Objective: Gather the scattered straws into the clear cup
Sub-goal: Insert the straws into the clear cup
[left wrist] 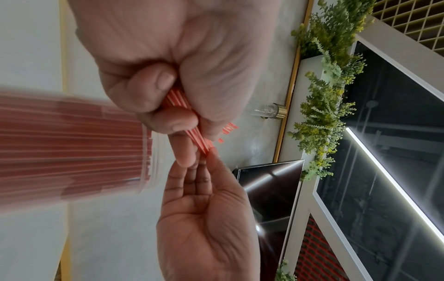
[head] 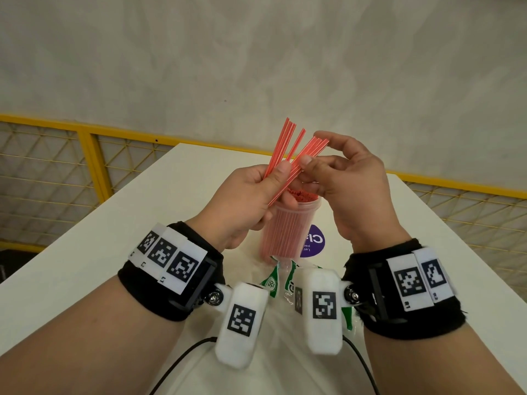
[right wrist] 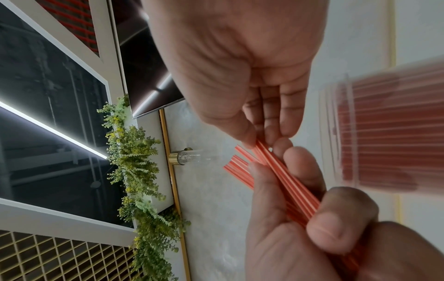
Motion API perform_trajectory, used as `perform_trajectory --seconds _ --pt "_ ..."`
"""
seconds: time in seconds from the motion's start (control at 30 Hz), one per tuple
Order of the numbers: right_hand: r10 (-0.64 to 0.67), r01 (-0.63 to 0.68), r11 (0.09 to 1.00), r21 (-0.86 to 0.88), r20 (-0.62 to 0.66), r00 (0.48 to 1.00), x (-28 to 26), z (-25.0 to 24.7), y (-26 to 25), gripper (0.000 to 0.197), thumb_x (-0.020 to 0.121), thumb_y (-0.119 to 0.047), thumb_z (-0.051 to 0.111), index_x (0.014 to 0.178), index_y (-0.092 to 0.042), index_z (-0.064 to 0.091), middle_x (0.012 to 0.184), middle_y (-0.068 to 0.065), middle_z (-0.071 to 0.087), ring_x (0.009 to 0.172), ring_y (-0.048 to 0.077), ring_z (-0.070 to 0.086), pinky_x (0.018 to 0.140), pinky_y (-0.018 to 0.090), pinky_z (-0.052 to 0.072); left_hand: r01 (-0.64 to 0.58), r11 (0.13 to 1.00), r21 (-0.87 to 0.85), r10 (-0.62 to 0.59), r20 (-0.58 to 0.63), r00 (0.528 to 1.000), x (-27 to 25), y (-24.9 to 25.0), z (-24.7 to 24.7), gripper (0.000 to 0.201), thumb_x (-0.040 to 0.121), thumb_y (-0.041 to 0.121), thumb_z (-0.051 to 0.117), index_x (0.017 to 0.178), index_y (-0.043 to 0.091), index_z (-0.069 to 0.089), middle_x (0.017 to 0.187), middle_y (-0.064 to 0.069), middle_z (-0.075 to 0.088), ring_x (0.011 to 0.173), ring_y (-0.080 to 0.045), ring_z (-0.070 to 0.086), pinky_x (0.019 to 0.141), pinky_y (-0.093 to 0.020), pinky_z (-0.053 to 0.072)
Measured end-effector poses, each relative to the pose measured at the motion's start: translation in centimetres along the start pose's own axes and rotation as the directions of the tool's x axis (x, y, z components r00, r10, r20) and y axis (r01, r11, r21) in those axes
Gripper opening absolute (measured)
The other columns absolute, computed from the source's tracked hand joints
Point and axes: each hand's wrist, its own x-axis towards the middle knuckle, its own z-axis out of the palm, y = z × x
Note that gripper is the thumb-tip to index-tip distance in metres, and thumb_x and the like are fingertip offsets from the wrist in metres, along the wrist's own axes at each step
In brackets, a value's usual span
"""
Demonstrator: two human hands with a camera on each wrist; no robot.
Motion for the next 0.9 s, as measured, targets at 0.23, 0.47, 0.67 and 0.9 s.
perform_trajectory --seconds 0.23,0.47,0.67,0.9 --pt "-0.013 0.013 0.999 0.047 0.009 1.000 0.2 -0.1 0.1 0.033 0.087 0.001 0.065 0.113 -0.018 0.059 0.069 0.006 0.066 0.068 0.019 0.070 0.061 0.029 0.056 -0.070 0.990 0.120 0.076 -0.043 0.996 -0.1 0.1 0.1 0.031 0.099 0.043 0.046 0.091 0.022 0.066 0.072 -0.002 0.072 0.042 -0.011 0.048 0.037 -0.016 0.031" --pt "-0.111 0.130 0.987 0.094 -0.186 0.976 0.8 -1.0 0.0 0.033 0.088 0.003 0.062 0.109 -0.021 0.056 0.068 0.003 0.053 0.072 0.022 0.071 0.061 0.033 0.057 -0.156 0.915 0.372 0.240 -0.191 0.952 0.5 -0.5 -0.2 0.031 0.103 0.039 0.039 0.087 0.022 0.060 0.084 0.008 0.070 0.044 -0.012 0.059 0.040 -0.013 0.036" --pt "-0.297 0.247 0.953 -0.174 -0.390 0.872 1.4 -2.2 0.4 0.035 0.088 -0.003 0.058 0.114 -0.025 0.054 0.073 -0.008 0.055 0.074 0.018 0.070 0.062 0.036 0.060 -0.255 0.768 0.588 0.262 0.074 0.962 0.3 -1.1 0.0 0.023 0.100 0.044 0.035 0.087 0.032 0.048 0.109 0.005 0.069 0.051 -0.011 0.057 0.065 -0.040 0.055" --pt "-0.286 0.234 0.956 -0.177 -0.389 0.876 1.6 -2.0 1.4 0.034 0.089 -0.004 0.058 0.116 -0.024 0.053 0.076 -0.005 0.054 0.077 0.022 0.070 0.062 0.036 0.061 -0.292 0.683 0.670 0.277 0.133 0.952 0.5 -1.3 -0.3 0.034 0.102 0.039 0.034 0.109 0.013 0.056 0.082 0.015 0.060 0.059 0.010 0.052 0.056 -0.021 0.037"
